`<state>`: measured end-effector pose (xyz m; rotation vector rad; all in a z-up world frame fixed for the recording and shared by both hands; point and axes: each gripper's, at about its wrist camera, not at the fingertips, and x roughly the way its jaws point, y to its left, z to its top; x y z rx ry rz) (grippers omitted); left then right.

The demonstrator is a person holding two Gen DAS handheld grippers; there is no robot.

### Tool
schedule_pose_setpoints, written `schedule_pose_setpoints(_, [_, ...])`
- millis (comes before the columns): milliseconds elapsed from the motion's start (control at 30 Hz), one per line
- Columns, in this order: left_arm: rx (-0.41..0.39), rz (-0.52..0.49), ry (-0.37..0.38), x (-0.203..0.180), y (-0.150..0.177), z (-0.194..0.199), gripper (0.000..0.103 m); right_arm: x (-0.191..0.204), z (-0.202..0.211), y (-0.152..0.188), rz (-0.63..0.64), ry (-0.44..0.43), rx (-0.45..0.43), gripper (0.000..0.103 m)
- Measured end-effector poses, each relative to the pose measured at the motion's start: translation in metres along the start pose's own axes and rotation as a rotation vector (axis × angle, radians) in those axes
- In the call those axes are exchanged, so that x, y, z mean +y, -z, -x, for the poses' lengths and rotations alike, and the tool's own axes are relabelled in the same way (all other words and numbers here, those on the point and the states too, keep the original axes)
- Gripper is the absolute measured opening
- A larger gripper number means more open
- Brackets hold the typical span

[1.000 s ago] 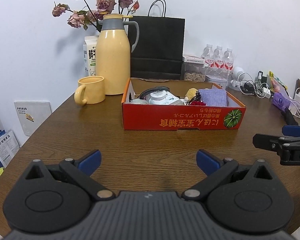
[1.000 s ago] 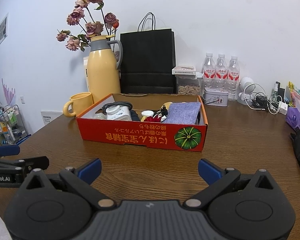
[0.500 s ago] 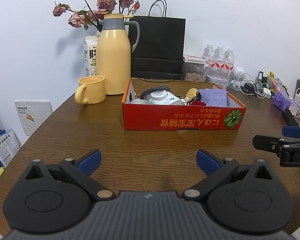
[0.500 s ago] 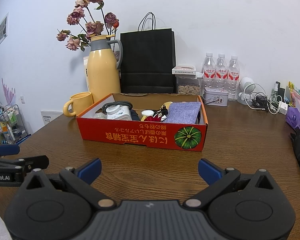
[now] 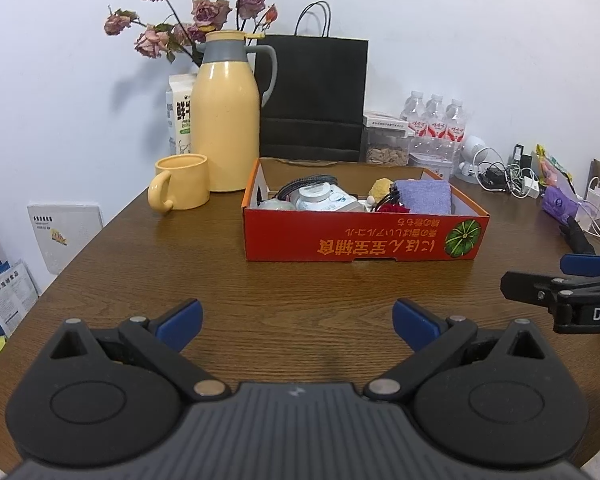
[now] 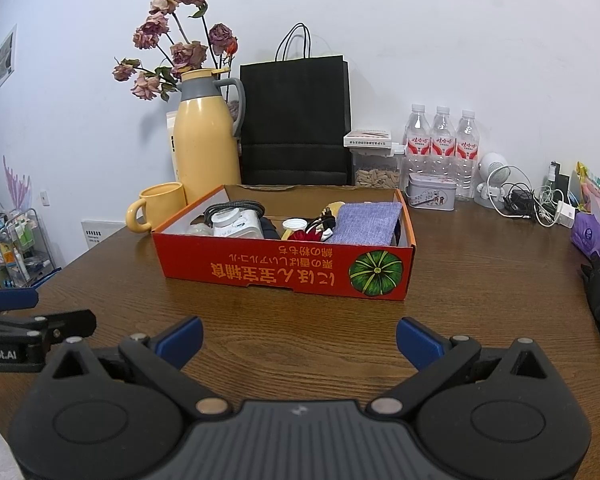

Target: Organize objects

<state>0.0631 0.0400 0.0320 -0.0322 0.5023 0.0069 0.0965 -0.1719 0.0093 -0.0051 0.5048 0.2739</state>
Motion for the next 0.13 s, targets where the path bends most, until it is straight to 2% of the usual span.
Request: schedule_pose_setpoints(133, [0.001, 0.002, -0.003, -0.0011, 0.0003, 0.0005, 0.103, 0.0001, -0.0005, 0.0011, 0.002, -0.002, 0.001, 0.103])
